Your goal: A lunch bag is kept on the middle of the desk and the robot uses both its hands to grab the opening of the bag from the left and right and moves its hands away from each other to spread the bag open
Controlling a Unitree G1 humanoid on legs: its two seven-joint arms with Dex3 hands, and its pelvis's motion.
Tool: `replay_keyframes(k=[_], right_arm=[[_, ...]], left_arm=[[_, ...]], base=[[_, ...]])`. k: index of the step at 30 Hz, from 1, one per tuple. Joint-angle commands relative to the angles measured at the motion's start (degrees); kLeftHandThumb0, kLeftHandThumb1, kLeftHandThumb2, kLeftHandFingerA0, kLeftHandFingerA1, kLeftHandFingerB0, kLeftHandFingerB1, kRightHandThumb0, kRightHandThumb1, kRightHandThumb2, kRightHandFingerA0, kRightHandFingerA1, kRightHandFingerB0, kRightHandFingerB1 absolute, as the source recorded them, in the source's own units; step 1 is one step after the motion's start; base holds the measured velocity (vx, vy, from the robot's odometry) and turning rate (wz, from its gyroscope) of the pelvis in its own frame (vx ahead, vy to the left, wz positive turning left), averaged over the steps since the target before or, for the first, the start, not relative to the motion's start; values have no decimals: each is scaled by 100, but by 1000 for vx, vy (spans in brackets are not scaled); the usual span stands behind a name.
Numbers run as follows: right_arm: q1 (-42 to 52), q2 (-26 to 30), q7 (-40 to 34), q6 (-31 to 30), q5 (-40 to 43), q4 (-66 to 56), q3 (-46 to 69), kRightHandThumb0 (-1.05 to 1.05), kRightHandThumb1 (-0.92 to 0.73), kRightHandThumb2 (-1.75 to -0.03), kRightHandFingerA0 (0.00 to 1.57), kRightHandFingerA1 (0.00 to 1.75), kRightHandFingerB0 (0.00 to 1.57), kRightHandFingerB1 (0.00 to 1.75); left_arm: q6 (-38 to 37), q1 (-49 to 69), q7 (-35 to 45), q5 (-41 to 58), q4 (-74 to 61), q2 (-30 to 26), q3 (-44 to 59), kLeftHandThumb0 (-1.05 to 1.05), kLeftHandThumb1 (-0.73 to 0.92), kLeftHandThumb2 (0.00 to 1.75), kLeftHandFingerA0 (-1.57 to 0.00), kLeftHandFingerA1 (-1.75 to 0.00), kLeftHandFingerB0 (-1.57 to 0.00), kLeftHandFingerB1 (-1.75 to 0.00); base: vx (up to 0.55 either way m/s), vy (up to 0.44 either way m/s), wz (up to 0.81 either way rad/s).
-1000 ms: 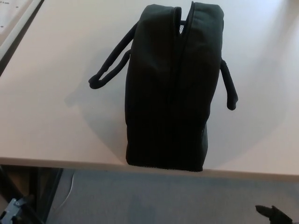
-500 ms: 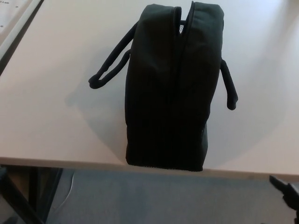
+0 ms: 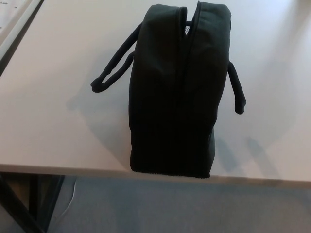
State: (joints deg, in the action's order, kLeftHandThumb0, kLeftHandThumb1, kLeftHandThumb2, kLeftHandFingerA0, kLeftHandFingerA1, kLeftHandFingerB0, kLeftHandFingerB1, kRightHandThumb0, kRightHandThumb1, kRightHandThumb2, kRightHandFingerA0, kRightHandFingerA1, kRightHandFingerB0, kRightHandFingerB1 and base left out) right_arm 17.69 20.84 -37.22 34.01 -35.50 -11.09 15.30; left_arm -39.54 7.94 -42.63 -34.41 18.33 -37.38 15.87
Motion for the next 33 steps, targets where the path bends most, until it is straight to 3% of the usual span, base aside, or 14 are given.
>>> replay_keyframes(k=[1, 5, 7, 9, 15, 20, 21, 23, 24, 30, 31, 32, 33], right_arm=[[-583, 1074, 1105, 134, 886, -1252, 626, -22, -50, -55, 31, 39, 36, 34], [-1427, 1632, 1882, -375, 1360, -829, 289, -24, -50, -55, 31, 36, 35, 34], [-2532, 1949, 2249, -555, 1125, 6, -120, -24, -48, -55, 35, 37, 39, 34], [-2858, 2056, 2346, -589, 1071, 280, -209, -23, -49, -54, 35, 36, 39, 34], [-5349, 2316, 2812, -787, 136, 2076, -1105, -39, -44, -63, 32, 41, 34, 38], [-6902, 2262, 3029, -308, -309, 3543, -1854, -40, -43, -63, 32, 40, 34, 38], [-7258, 2163, 3130, -296, -391, 3789, -2039, -40, -43, -61, 35, 39, 36, 37], [-7505, 2098, 3226, -308, -404, 3965, -2185, -39, -42, -61, 34, 39, 36, 37], [-7744, 2015, 3241, -340, -517, 4123, -2321, -40, -40, -61, 34, 39, 37, 38], [-8802, 1616, 3189, -376, -846, 5101, -3007, -36, -44, -62, 34, 40, 36, 38], [-8929, 1572, 3157, -403, -873, 5282, -3122, -37, -44, -61, 35, 40, 36, 37], [-9023, 1523, 3110, -416, -889, 5441, -3202, -35, -42, -60, 36, 40, 37, 37], [-9099, 1481, 3054, -407, -892, 5579, -3264, -35, -42, -60, 36, 40, 37, 37]], left_arm=[[-1363, -815, -610, -746, -275, -1375, 401, -11, 46, 91, -36, -56, -12, -48], [-1548, -1583, -318, -896, 168, -2011, -64, -10, 42, 88, -32, -55, -11, -47], [-1796, -2403, -122, -1026, 371, -2209, -524, -8, 39, 87, -38, -58, -16, -50], [-1929, -2734, -7, -992, 445, -2207, -738, -8, 39, 87, -39, -58, -16, -50], [-2089, -4138, 557, -1375, 532, -2062, -1699, -4, 33, 83, -40, -59, -16, -50], [-2209, -5008, 646, -2038, 657, -1849, -2433, 5, 36, 88, -33, -56, -14, -51], [-2199, -5221, 540, -2286, 667, -1722, -2650, 5, 52, 58, -48, -37, -25, -34], [-2193, -5373, 456, -2410, 704, -1624, -2832, -2, 52, 55, -48, -35, -29, -33], [-2183, -5503, 503, -2505, 755, -1548, -2994, -10, 51, 55, -47, -35, -28, -34], [-2124, -6016, 140, -3162, 825, -1027, -3921, -1, 50, 57, -41, -35, -19, -33], [-2135, -6047, 77, -3175, 814, -966, -4036, -5, 33, 83, -31, -55, -10, -49], [-2118, -6084, 45, -3233, 783, -927, -4136, -10, 51, 55, -42, -34, -16, -32], [-2086, -6123, 24, -3305, 751, -907, -4225, -10, 51, 55, -42, -34, -16, -32]], base=[[0, 0, 0], [0, 0, 0], [0, 0, 0], [0, 0, 0], [0, 0, 0], [0, 0, 0], [0, 0, 0], [0, 0, 0], [0, 0, 0], [0, 0, 0], [0, 0, 0], [0, 0, 0], [0, 0, 0]])
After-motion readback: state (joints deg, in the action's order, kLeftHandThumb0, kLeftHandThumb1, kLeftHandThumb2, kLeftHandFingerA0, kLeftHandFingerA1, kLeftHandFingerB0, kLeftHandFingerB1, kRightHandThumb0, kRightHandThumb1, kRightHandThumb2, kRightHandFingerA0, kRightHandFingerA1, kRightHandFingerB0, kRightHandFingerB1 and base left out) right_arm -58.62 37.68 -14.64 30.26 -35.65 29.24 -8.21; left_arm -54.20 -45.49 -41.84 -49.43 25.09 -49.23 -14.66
